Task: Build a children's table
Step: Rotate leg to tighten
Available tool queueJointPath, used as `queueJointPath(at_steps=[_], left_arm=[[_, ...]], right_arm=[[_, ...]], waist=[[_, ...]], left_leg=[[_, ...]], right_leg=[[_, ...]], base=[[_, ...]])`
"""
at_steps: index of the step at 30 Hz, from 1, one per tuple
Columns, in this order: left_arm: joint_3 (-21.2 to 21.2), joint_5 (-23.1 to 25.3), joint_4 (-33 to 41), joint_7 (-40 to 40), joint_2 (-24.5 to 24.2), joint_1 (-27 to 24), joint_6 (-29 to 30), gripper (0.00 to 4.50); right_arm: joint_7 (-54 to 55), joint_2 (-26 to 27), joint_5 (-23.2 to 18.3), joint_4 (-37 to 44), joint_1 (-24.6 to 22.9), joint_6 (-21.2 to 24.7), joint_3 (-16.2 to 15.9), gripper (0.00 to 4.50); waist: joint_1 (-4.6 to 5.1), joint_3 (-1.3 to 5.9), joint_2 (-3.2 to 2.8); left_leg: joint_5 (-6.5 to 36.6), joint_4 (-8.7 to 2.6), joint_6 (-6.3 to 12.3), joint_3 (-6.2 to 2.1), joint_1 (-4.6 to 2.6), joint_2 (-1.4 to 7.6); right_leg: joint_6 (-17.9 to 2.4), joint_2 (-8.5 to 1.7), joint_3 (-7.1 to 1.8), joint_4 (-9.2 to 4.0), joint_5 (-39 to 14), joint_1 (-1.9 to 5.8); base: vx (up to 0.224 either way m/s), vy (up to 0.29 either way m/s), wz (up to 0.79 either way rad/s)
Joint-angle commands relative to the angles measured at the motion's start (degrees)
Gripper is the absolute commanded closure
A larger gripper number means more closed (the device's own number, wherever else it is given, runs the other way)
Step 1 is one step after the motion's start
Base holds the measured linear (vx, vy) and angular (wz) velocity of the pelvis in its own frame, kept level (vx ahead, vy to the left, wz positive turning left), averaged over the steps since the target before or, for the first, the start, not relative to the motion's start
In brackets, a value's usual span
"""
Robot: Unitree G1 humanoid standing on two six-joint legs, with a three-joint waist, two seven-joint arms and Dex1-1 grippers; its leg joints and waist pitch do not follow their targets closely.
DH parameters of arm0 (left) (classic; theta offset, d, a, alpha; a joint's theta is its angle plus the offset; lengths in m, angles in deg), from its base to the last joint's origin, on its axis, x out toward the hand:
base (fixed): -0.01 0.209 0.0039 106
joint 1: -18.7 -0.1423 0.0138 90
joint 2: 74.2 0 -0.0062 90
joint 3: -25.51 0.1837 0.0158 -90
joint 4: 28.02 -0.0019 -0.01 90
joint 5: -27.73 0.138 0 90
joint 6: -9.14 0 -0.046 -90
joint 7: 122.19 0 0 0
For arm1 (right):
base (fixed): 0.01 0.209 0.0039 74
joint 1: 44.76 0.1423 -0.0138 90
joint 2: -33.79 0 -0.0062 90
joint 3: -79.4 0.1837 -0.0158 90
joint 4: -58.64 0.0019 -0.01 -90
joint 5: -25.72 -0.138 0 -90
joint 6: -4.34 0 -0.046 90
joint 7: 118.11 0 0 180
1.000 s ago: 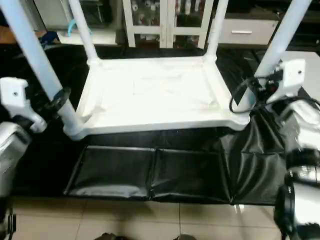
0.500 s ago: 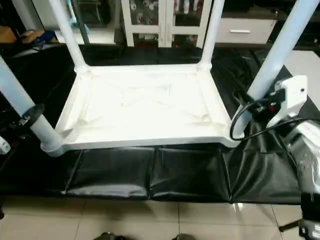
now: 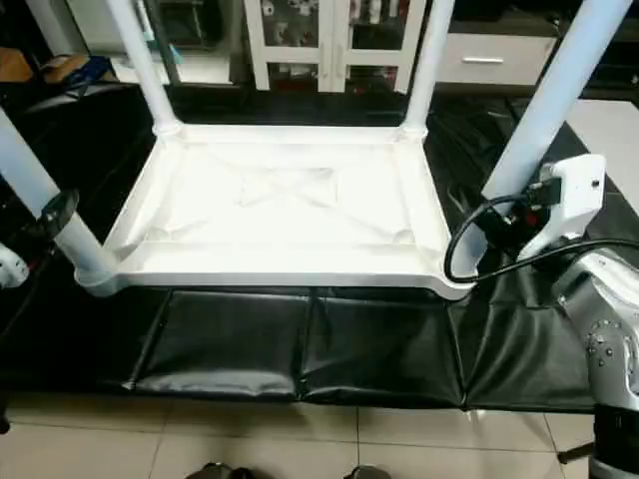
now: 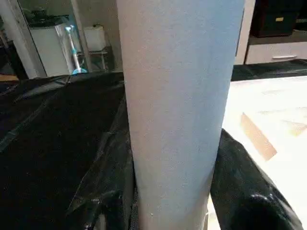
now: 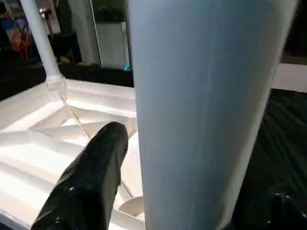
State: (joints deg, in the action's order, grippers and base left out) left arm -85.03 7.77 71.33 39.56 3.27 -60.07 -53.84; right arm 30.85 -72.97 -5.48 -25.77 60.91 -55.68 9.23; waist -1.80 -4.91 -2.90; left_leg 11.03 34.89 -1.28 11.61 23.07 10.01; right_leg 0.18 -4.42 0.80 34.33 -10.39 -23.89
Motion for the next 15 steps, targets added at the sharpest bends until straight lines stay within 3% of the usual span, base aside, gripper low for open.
queueJointPath(at_steps=[1, 2, 5, 10, 15], left_arm=[[1.1, 1.2, 2.3, 0.1, -0.1, 1.3, -1.5, 2.62], [1.1, 1.2, 2.3, 0.1, 0.0, 1.3, -1.5, 2.62], [-0.4, 0.1, 3.0, 1.2, 1.3, -0.1, -2.2, 1.95], [-2.2, -1.3, 4.0, 0.9, 2.5, -1.7, -4.4, 1.74], [-4.5, -4.8, 8.5, -1.4, 4.9, -5.9, -6.8, 1.43]], right_arm=[[-0.2, 0.5, -2.1, 3.9, 0.8, 0.3, 0.1, 1.24], [0.0, 0.6, -2.1, 3.9, 0.8, 0.2, 0.2, 1.24], [2.8, 2.7, -2.5, 3.5, 1.4, -2.3, 2.7, 0.87], [3.0, 4.6, -3.6, 4.7, 0.5, -4.2, 4.2, 0.6], [4.7, 8.8, -4.0, 7.4, -2.7, -10.7, 7.9, 0.24]], waist=[[0.06, 3.7, -0.31], [0.01, 3.74, -0.29], [-0.06, 3.67, -0.37], [0.0, 3.67, -0.4], [0.0, 3.63, -0.41]], left_leg=[[10.3, -4.72, 1.37, -1.46, -2.15, 2.41], [10.0, -4.67, 1.42, -1.47, -2.17, 2.41], [10.3, -4.73, 1.39, -1.43, -2.23, 2.5], [10.9, -4.86, 1.12, -1.51, -2.14, 2.54], [11.0, -4.97, 1.35, -1.45, -2.06, 2.62]], right_leg=[[-11.6, -2.23, -1.0, -3.59, -5.3, 1.99], [-11.6, -2.21, -0.99, -3.55, -5.2, 2.02], [-11.8, -2.27, -0.97, -3.61, -6.2, 1.95], [-11.3, -2.24, -0.92, -3.6, -6.0, 2.07], [-10.7, -2.31, -0.95, -3.77, -6.6, 2.02]], base=[[0.0, 0.0, 0.0], [0.0, 0.0, 0.0], [0.0, 0.0, 0.0], [0.0, 0.0, 0.0], [0.0, 0.0, 0.0]])
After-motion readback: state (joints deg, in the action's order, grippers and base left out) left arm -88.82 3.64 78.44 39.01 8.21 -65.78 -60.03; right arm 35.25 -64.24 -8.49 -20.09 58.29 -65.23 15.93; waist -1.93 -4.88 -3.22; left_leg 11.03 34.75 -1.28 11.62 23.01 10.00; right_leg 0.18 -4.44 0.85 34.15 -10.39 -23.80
